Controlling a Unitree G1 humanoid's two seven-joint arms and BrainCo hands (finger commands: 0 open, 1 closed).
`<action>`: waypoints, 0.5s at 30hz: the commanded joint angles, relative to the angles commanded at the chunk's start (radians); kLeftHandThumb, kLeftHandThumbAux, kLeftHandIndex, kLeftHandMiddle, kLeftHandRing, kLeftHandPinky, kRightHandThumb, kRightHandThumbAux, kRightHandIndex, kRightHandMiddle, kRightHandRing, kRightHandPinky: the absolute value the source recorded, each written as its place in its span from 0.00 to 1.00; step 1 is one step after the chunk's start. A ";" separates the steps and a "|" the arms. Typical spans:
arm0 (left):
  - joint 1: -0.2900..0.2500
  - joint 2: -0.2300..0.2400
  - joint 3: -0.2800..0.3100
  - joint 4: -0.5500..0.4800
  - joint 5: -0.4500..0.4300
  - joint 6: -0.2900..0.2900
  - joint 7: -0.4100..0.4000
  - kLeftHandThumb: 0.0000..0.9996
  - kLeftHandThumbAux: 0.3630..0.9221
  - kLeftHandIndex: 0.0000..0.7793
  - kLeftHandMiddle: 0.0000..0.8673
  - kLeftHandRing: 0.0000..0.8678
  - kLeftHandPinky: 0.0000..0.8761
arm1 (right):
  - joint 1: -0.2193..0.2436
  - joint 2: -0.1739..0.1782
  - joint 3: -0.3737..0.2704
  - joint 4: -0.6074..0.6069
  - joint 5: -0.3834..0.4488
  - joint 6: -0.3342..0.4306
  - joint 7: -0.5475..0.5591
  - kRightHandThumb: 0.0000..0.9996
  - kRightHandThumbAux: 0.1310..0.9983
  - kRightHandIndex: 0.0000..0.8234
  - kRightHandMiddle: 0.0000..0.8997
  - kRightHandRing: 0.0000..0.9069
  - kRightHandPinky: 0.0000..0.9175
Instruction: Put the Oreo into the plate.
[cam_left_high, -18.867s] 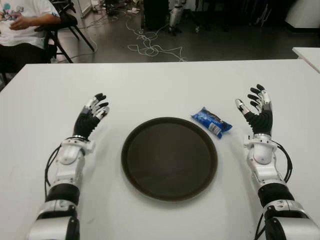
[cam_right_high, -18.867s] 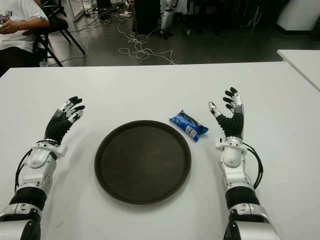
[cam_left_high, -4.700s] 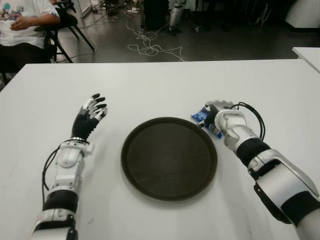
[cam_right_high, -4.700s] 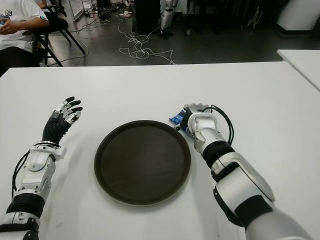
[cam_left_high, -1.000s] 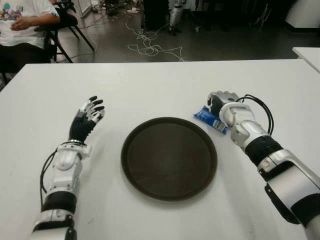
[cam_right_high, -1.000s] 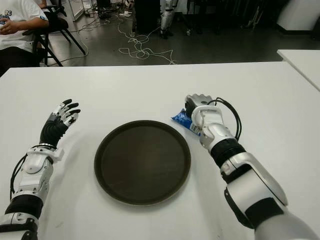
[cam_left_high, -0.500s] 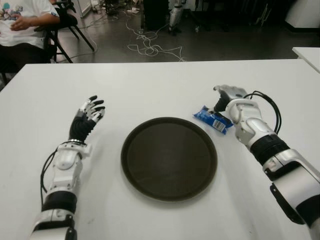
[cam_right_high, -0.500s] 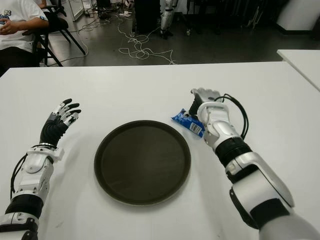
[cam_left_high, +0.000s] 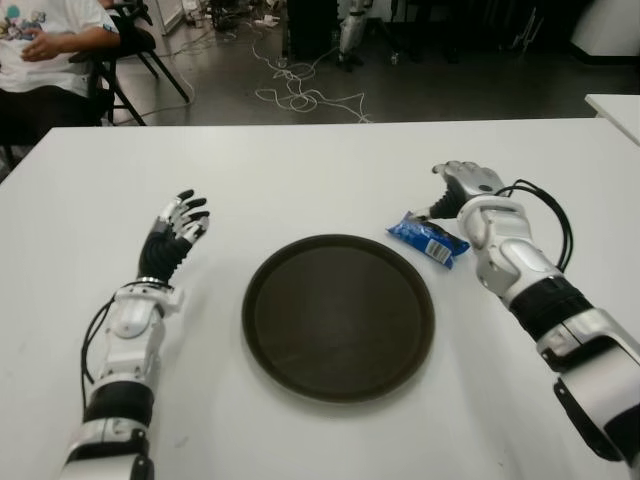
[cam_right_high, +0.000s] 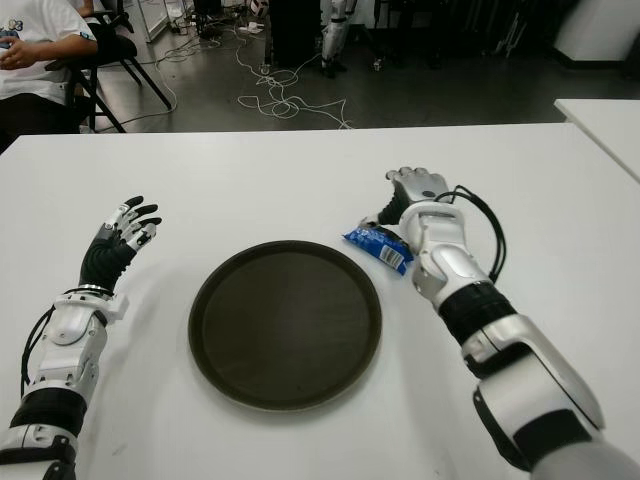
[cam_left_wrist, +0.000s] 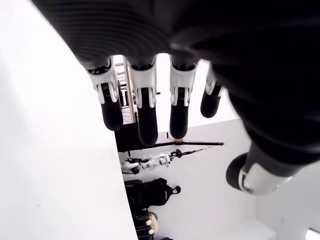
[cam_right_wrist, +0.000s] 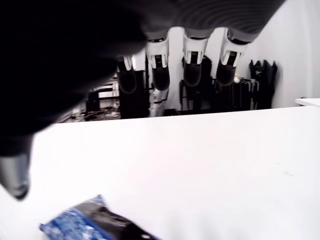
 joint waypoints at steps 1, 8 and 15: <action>-0.001 0.001 0.000 0.003 0.001 -0.002 0.000 0.23 0.38 0.12 0.22 0.21 0.19 | 0.006 -0.004 -0.001 -0.011 0.000 0.004 0.002 0.02 0.40 0.00 0.00 0.00 0.00; 0.000 -0.005 0.005 0.000 -0.012 -0.002 -0.008 0.22 0.36 0.11 0.21 0.21 0.18 | 0.028 -0.021 -0.003 -0.041 0.001 0.013 0.011 0.00 0.38 0.00 0.00 0.00 0.00; 0.000 -0.008 0.008 -0.006 -0.019 0.014 -0.005 0.22 0.35 0.11 0.22 0.22 0.20 | 0.055 -0.026 -0.010 -0.013 0.010 -0.020 -0.025 0.01 0.35 0.01 0.00 0.03 0.07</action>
